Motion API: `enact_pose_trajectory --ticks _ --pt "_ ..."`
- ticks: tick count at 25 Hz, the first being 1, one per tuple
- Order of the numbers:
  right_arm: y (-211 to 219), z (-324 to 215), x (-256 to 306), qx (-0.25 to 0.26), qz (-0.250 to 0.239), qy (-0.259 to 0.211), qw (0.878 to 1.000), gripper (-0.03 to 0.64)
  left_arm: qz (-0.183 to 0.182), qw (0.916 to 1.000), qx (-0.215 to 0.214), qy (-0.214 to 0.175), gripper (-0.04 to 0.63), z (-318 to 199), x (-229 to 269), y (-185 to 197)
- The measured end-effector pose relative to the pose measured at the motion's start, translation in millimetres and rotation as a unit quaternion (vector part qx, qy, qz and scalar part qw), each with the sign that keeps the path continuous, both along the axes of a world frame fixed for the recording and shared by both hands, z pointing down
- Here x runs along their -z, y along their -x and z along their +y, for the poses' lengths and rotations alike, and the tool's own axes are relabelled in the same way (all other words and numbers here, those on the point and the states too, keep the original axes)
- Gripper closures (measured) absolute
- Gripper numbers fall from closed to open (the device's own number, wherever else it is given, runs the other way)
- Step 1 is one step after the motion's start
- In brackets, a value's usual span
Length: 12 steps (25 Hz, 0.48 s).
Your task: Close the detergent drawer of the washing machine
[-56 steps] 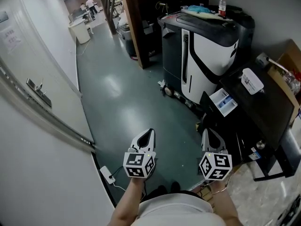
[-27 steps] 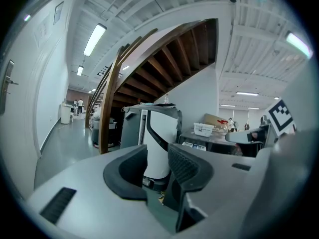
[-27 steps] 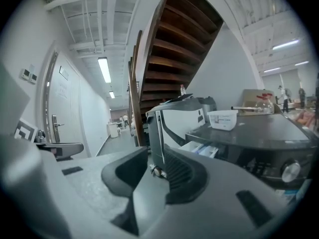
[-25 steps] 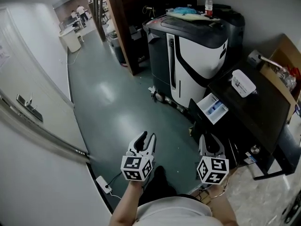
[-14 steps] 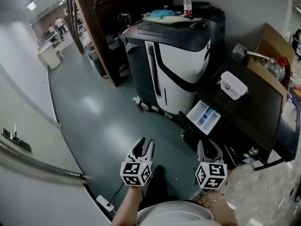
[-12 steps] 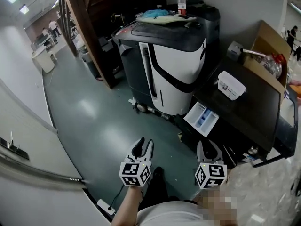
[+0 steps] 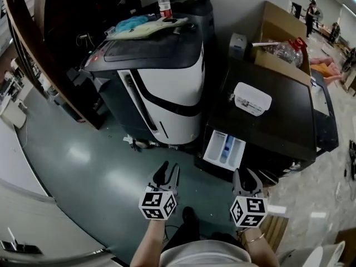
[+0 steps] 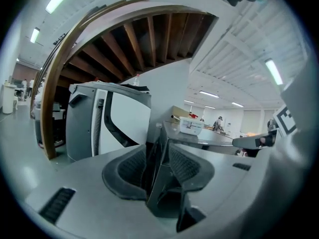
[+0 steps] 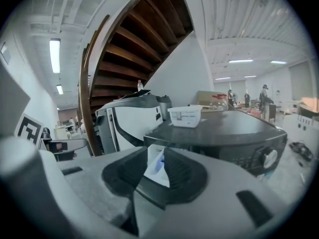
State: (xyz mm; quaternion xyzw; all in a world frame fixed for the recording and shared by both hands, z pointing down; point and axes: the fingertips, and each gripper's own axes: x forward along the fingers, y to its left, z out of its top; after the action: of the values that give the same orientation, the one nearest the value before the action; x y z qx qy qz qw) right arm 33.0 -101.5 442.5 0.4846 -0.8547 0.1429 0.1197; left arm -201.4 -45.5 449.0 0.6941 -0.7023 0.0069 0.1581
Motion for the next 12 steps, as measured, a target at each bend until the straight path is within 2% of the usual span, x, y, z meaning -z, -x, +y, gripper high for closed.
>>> enact_pose_trajectory --ticks 5,12 --pt "-8 -10 -4 -0.068 0.0 0.008 0.998 0.529 0.008 0.9976 -0.069 0.004 0.471 -39 -4 -5" --pt "-22 -12 -4 -0.135 -0.001 0.002 0.991 0.529 0.01 0.9891 -0.147 0.002 0.469 -73 -7 -23"
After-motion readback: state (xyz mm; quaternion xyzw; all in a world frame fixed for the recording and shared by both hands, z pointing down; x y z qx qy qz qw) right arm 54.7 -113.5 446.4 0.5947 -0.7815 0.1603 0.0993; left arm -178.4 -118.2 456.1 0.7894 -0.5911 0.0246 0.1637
